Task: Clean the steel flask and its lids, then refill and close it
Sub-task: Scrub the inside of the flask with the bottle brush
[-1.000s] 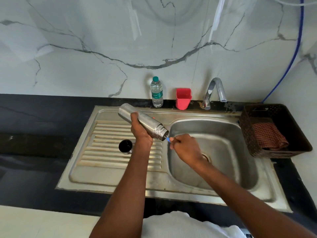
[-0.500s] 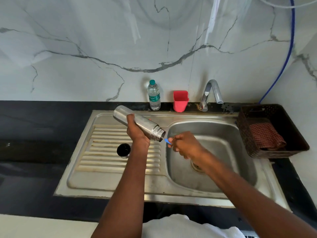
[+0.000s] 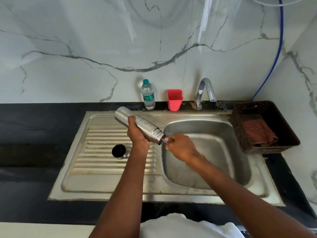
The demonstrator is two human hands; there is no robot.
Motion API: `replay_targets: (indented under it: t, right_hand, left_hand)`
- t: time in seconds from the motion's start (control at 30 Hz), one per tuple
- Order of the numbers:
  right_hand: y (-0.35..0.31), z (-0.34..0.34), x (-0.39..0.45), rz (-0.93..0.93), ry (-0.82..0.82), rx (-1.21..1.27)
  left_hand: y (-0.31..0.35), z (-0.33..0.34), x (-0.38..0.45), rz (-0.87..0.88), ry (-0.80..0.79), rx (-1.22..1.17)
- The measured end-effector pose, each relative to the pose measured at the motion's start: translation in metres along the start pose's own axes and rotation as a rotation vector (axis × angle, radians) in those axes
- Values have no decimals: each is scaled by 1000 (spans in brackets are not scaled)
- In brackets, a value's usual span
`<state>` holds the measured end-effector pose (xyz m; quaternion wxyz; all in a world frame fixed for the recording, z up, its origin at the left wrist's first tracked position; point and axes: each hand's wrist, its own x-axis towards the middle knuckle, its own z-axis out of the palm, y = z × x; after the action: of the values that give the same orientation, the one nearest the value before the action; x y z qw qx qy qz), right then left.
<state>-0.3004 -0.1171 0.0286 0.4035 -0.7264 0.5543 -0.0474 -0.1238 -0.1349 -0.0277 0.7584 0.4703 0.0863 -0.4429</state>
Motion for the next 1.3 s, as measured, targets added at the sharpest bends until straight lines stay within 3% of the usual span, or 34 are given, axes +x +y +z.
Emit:
replay_targets:
  t: [0.1, 0.17, 0.23, 0.33, 0.4, 0.43, 0.5, 0.57, 0.63, 0.7, 0.77, 0.83, 0.9, 0.93, 1.03, 1.17, 1.23, 1.3]
  right_hand:
    - [22, -16, 14, 397, -606, 863]
    - [34, -22, 9, 437, -707, 949]
    - [38, -15, 6, 279, -493, 722]
    - [36, -6, -5, -95, 55, 6]
    - [30, 0, -15, -191, 262, -385]
    - [25, 5, -17, -206, 297, -409]
    - [19, 12, -9, -109, 172, -65]
    - [14, 6, 5, 231, -180, 583]
    - [20, -6, 6, 410, -443, 855]
    - [29, -15, 0, 310, -442, 750]
    - [31, -13, -9, 93, -231, 448]
    - [31, -5, -13, -116, 56, -13]
    - [21, 2, -13, -182, 243, -370]
    - [14, 4, -12, -191, 297, -409]
    - [9, 11, -3, -114, 254, -217]
    - [32, -6, 7, 271, -318, 573]
    - [45, -17, 6, 307, -429, 603]
    - [46, -14, 7, 128, -266, 371]
  left_hand:
    - [13, -6, 3, -13, -76, -25]
    - [20, -8, 5, -16, -94, -30]
    - [20, -6, 5, -13, -70, -19]
    - [17, -8, 10, 10, -5, -70]
    - [14, -8, 10, 11, 17, -95]
    - [11, -6, 9, 6, 15, -93]
    - [3, -1, 5, -9, -11, -56]
    - [0, 2, 4, -24, -54, 6]
    - [5, 2, 5, -33, -64, 20]
    - [12, -2, 10, -33, -51, -4]
    - [17, -5, 16, -15, -22, -41]
    - [17, -8, 19, -3, 15, -65]
    - [11, -6, 15, -3, 25, -76]
    - [8, -4, 12, 1, 23, -73]
    - [3, -2, 9, 33, 15, -53]
    - [11, -13, 18, 68, 11, -60]
    - [14, -20, 19, 62, 10, -74]
    - [12, -19, 17, 49, 19, -54]
